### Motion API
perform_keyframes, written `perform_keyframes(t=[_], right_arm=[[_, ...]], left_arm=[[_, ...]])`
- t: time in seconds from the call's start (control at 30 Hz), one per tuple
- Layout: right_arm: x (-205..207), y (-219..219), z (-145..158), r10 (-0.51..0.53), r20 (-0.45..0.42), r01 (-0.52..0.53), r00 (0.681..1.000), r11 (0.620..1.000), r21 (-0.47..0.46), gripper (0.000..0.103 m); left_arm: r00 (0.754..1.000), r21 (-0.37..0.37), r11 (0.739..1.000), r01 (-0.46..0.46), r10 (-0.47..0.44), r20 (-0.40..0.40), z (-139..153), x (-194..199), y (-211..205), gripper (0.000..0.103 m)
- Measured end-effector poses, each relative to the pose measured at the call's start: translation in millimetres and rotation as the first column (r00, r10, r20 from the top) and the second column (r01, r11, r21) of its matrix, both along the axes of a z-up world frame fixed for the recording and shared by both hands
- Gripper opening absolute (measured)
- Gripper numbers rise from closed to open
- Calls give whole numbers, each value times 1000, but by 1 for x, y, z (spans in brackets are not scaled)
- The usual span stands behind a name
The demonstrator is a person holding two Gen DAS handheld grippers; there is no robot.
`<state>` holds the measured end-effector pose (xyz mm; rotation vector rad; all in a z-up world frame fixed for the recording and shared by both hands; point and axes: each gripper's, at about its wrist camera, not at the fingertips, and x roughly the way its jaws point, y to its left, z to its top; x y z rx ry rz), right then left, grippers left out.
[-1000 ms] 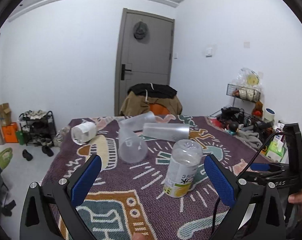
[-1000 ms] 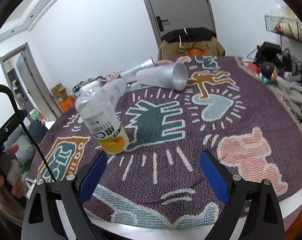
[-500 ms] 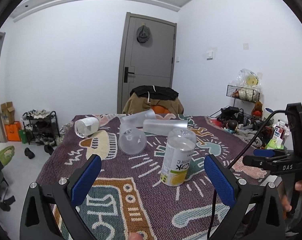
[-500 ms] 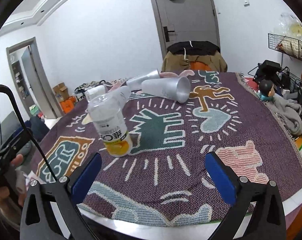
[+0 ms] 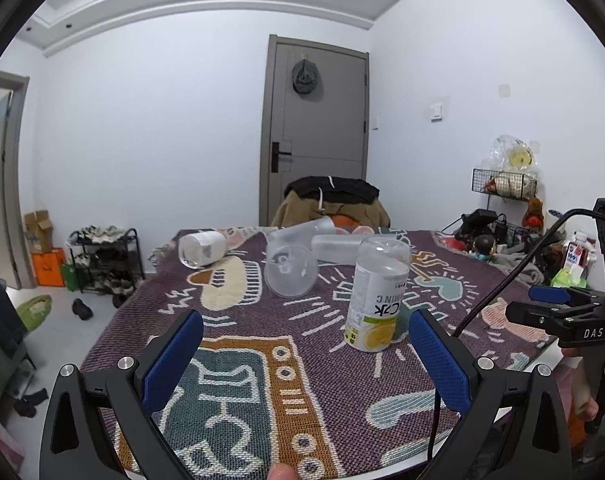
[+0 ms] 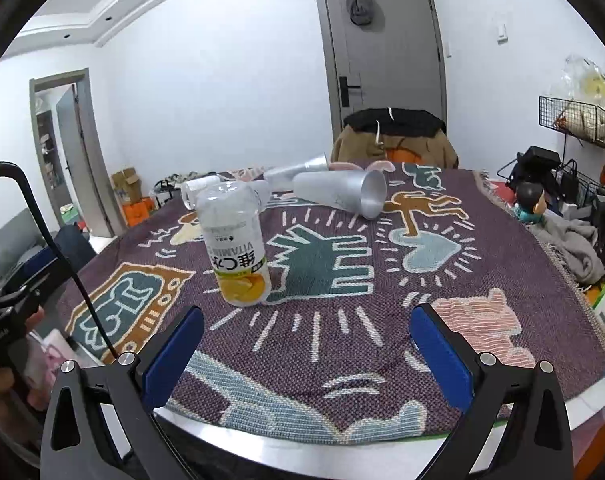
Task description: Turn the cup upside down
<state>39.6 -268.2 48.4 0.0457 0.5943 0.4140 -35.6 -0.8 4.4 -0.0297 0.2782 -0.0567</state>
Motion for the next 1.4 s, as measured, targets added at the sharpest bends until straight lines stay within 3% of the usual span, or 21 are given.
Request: perform_keyframes(t=[1.4], right_arm=[[2,2,-4,0,11,0,1000,1000,-1,103]], left_arm=[[999,5,999,-43,43,2,-7,-3,0,103]])
